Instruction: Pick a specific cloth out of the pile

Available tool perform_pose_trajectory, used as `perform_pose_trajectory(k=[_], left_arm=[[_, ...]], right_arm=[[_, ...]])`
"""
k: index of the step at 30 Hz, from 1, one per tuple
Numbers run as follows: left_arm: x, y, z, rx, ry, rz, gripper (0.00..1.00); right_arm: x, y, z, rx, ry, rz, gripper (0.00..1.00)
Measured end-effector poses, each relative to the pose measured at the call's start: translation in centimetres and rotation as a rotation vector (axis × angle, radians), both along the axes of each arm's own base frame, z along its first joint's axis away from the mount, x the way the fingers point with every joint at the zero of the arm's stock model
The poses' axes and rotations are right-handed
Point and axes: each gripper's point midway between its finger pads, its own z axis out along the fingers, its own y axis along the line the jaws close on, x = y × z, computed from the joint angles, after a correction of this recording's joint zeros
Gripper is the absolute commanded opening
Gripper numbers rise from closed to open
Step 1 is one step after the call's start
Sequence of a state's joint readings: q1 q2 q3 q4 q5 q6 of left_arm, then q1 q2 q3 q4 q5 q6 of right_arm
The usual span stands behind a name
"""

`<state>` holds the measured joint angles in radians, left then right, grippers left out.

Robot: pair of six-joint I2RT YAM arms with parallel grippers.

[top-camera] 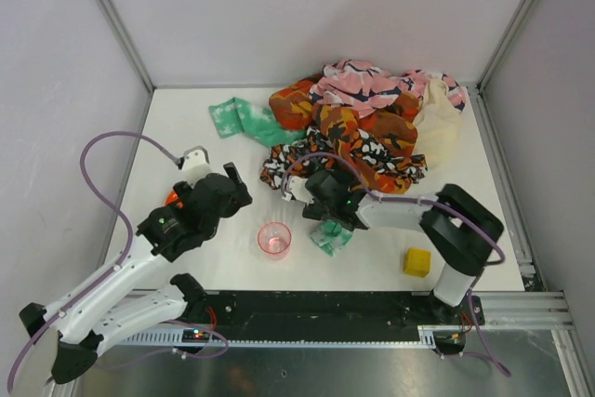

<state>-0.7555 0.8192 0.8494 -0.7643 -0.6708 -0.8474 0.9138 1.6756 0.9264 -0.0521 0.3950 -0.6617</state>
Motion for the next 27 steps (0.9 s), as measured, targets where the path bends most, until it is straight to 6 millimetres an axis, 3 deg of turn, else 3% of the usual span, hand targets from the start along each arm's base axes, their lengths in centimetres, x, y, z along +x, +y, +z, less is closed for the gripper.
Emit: perform_pose_trajectory(k=[2, 4, 9, 10, 14, 17, 19, 21, 24, 27], left_arm=[[-0.2, 0.2, 0.0, -0.006, -0.008, 0.005, 1.00], [-0.2, 0.3, 0.2, -0.016, -0.016, 0.011, 1.00], [-0.3, 0.6, 0.3, -0.024, -0.026, 0.022, 1.00], [-0.3, 0.6, 0.3, -0.024, -0.027, 0.022, 1.00], [-0.3, 0.7, 0.4, -0.024, -0.033, 0.028, 1.00], [-0.2, 0.8, 0.5, -0.022, -0.037, 0.033, 1.00], [-0.2, 0.9, 0.5, -0.021, -0.038, 0.035, 1.00], [-0.2, 0.9, 0.5, -0.020, -0.039, 0.035, 1.00], [-0.2, 0.9, 0.6, -0.020, -0.040, 0.036, 1.00], [-0.1, 0.9, 0.8, -0.019, -0.042, 0.039, 1.00]], right_arm=[[1.0, -1.0, -1.7, -0.069, 0.000, -0.036, 0.97], [2.7, -1.4, -1.8, -0.100, -0.029, -0.088, 0.90], [6.4, -2.8, -2.4, -0.127, -0.076, -0.206, 0.31], [6.8, -3.2, -2.6, -0.131, -0.082, -0.228, 0.23], [7.3, -3.4, -2.2, -0.110, -0.094, -0.250, 0.06], [7.5, -2.9, -0.7, -0.063, -0.104, -0.236, 0.01], [7.6, -2.3, 1.7, 0.006, -0.127, -0.222, 0.00], [8.0, -1.6, 5.4, 0.101, -0.165, -0.208, 0.00], [9.0, -0.5, 12.7, 0.297, -0.236, -0.207, 0.00], [10.2, -1.1, 20.1, 0.520, -0.294, -0.231, 0.00]])
